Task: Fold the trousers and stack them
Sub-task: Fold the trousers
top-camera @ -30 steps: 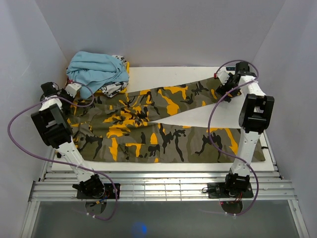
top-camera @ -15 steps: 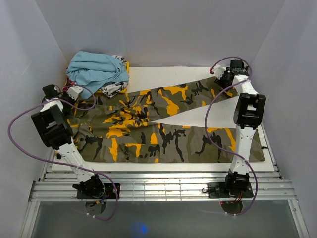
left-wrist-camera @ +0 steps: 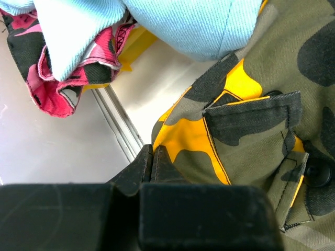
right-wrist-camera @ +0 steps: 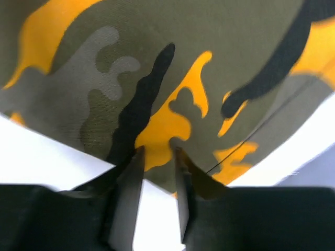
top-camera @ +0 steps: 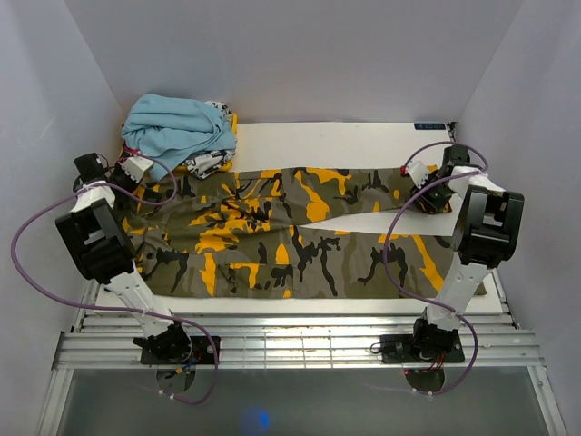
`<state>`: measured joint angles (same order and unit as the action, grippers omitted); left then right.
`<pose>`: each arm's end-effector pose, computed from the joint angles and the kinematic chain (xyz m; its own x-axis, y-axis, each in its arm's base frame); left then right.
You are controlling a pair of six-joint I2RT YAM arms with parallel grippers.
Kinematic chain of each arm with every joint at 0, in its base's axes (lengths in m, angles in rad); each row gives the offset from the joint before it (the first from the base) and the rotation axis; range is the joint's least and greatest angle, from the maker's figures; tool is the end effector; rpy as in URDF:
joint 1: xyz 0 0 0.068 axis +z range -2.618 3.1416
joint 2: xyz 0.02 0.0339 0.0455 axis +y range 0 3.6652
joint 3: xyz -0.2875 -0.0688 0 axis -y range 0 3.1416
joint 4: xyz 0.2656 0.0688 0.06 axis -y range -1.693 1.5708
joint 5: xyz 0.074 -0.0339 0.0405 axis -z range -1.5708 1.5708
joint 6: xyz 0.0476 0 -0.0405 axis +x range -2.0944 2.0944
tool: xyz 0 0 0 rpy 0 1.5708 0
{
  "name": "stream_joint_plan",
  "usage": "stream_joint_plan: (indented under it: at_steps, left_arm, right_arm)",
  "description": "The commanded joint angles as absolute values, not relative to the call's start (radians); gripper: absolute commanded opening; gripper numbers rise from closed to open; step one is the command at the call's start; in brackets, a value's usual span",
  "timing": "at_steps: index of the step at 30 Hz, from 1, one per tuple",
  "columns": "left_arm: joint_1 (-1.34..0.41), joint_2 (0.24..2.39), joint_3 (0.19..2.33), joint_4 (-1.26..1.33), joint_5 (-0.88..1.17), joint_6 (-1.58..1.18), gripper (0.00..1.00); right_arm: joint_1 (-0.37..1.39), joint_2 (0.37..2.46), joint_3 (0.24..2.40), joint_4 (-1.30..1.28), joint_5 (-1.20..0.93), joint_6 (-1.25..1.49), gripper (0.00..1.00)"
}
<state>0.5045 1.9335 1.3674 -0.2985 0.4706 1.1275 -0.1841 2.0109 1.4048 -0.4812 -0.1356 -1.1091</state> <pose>0.4078 0.2005 0.2019 -0.4422 0.6756 -0.5900 0.5274 0.7279 0.4383 0.4448 -0.0763 0.1643 -0.4948 -0.8102 -0.3142 -0.7260 0.5842 -0.3629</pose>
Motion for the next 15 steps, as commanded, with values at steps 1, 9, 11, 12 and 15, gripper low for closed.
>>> stream_joint_plan:
  at_steps: [1, 9, 11, 12, 15]
  left_arm:
    - [0.503, 1.885, 1.367, -0.305, 0.505, 1.146, 0.0]
    - [0.499, 1.885, 1.362, -0.314, 0.525, 1.186, 0.0]
    - [0.497, 1.878, 1.348, -0.313, 0.535, 1.206, 0.0]
    - [0.497, 1.872, 1.347, -0.311, 0.538, 1.209, 0.0]
    - [0.494, 1.861, 1.336, -0.31, 0.545, 1.212, 0.0]
  right_arm:
    - [-0.172, 1.948, 1.316, -0.709, -0.238, -1.117, 0.38]
    - [-0.222, 2.147, 1.966, -0.84, -0.273, -1.127, 0.65]
    - [-0.225, 2.285, 2.138, -0.9, -0.261, -1.193, 0.77]
    - [-0.225, 2.325, 2.255, -0.948, -0.256, -1.227, 0.8]
    - [-0.229, 2.378, 2.239, -0.905, -0.264, -1.339, 0.84]
